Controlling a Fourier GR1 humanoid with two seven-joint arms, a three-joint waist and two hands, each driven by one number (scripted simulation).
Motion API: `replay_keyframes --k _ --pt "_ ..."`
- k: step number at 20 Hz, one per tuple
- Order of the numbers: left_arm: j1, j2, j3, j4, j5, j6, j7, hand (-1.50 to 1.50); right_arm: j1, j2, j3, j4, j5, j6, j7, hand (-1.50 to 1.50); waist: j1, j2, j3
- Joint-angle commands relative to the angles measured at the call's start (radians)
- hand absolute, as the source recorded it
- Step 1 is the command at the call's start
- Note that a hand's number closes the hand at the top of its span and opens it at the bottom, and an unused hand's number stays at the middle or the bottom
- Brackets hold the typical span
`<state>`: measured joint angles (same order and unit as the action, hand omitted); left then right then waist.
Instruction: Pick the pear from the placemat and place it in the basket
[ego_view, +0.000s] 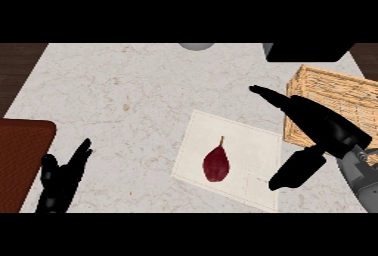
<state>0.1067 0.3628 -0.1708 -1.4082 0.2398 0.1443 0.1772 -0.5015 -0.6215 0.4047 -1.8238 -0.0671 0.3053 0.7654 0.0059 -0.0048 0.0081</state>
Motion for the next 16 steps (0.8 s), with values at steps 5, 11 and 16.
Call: replay_keyframes --k 5,11,16 --pt "-0.043 -0.018 0.032 0.030 0.006 -0.016 0.091 0.00 0.039 0.137 0.099 0.122 0.208 0.010 -0.070 -1.50 0.000 0.006 -0.008" --pt "0.056 -0.078 -0.011 0.033 -0.069 0.001 -0.006 0.00 0.054 0.209 0.057 0.189 0.259 0.009 -0.112 -1.50 0.000 0.005 -0.008" --pt "0.046 -0.080 0.013 0.015 -0.074 -0.002 0.031 0.00 0.163 0.212 0.063 0.188 0.357 -0.028 -0.216 -1.50 -0.003 0.005 -0.008"
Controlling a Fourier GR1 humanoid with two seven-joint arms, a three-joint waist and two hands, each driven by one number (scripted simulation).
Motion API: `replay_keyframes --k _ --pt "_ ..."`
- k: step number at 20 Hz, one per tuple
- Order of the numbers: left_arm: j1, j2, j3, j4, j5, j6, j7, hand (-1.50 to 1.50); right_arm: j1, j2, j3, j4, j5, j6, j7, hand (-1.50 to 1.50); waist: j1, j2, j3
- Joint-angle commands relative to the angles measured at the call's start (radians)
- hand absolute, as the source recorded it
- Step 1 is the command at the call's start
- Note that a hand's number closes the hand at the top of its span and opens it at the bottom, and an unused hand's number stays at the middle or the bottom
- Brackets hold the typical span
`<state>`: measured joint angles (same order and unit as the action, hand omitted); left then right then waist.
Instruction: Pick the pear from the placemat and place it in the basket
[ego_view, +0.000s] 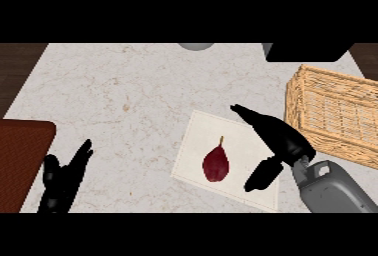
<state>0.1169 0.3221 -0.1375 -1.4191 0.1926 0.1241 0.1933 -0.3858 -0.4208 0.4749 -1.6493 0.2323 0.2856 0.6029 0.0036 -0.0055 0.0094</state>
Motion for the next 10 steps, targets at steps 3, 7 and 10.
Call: replay_keyframes --k 3,7,10 --pt "0.054 0.003 0.017 -0.017 0.002 -0.027 0.051 0.00 0.020 0.084 0.008 0.115 0.109 -0.029 -0.086 -1.50 0.004 0.006 -0.009" --pt "0.018 -0.055 0.003 0.032 -0.049 0.001 0.036 0.00 0.019 0.156 0.010 0.080 0.160 -0.026 -0.029 -1.50 -0.001 0.005 -0.010" --pt "-0.033 -0.027 0.056 0.096 -0.017 -0.060 0.033 0.00 -0.018 0.191 -0.025 0.116 0.166 -0.012 -0.033 -1.50 -0.002 0.006 -0.010"
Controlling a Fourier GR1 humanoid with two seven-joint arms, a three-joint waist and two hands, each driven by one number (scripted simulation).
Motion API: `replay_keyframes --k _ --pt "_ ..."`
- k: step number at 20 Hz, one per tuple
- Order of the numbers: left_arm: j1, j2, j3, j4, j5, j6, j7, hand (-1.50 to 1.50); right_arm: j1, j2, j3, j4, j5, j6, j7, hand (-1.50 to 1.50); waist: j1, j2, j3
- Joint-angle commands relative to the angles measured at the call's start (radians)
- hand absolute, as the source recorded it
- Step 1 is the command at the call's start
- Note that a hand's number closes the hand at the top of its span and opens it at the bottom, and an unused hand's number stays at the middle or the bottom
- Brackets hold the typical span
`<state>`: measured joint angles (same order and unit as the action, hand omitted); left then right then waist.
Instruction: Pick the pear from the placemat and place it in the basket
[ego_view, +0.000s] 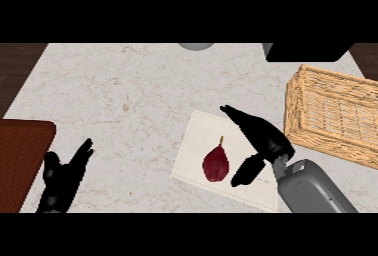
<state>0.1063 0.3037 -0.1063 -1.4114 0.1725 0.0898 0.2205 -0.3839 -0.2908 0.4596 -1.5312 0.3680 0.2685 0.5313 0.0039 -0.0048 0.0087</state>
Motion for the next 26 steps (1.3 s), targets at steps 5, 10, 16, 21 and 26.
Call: replay_keyframes --k 5,10,16,21,26 --pt "0.022 -0.007 0.030 0.033 -0.010 -0.049 0.015 0.00 -0.016 0.090 -0.019 0.119 0.109 -0.011 -0.071 -1.50 0.002 0.005 -0.009" --pt "0.013 -0.077 -0.011 0.058 -0.074 0.007 -0.024 0.00 -0.003 0.081 0.002 0.169 0.140 0.041 -0.070 -1.50 -0.001 0.006 -0.009" --pt "0.026 -0.043 0.041 0.025 -0.047 -0.040 0.023 0.00 -0.053 0.155 -0.028 0.290 0.185 0.045 -0.092 -1.50 0.003 0.006 -0.009" --pt "0.022 -0.080 0.009 -0.060 -0.072 -0.013 0.112 0.00 0.016 0.174 -0.025 0.237 0.224 0.009 -0.117 -1.50 -0.002 0.004 -0.008" --pt "0.071 -0.093 0.029 -0.080 -0.095 -0.016 0.068 0.00 -0.015 0.196 -0.071 0.321 0.263 0.011 -0.177 -1.50 0.002 0.005 -0.008"
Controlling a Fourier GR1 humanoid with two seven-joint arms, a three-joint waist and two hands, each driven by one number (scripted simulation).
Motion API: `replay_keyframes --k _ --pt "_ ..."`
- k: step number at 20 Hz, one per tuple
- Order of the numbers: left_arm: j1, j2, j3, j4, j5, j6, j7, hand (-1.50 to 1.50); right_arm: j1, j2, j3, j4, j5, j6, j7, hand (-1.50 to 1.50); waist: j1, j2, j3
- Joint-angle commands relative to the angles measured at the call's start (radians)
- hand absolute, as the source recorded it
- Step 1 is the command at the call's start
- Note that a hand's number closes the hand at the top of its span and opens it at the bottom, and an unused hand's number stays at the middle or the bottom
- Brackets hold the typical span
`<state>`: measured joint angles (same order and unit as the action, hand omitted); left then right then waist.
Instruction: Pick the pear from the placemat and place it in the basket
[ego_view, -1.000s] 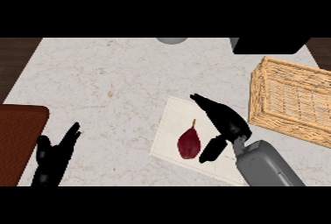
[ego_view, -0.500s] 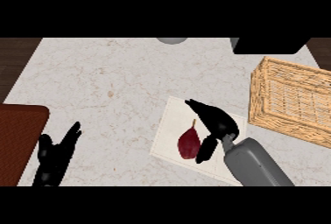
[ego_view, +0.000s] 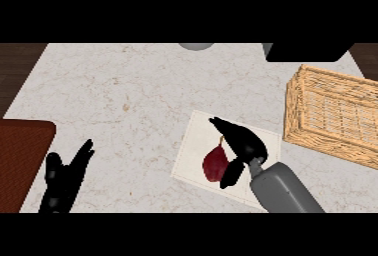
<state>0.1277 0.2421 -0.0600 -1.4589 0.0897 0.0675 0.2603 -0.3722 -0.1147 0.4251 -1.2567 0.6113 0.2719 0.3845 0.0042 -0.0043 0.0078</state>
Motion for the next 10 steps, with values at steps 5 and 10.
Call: replay_keyframes --k 5,10 --pt "0.016 -0.022 0.015 0.037 0.001 -0.036 0.025 0.00 0.019 0.050 0.030 0.083 0.104 -0.052 -0.086 1.50 0.000 0.005 -0.008" --pt "0.003 -0.016 0.032 0.028 0.002 -0.057 0.029 0.00 -0.033 -0.015 -0.004 0.082 0.159 -0.054 -0.162 1.50 0.001 0.004 -0.008"
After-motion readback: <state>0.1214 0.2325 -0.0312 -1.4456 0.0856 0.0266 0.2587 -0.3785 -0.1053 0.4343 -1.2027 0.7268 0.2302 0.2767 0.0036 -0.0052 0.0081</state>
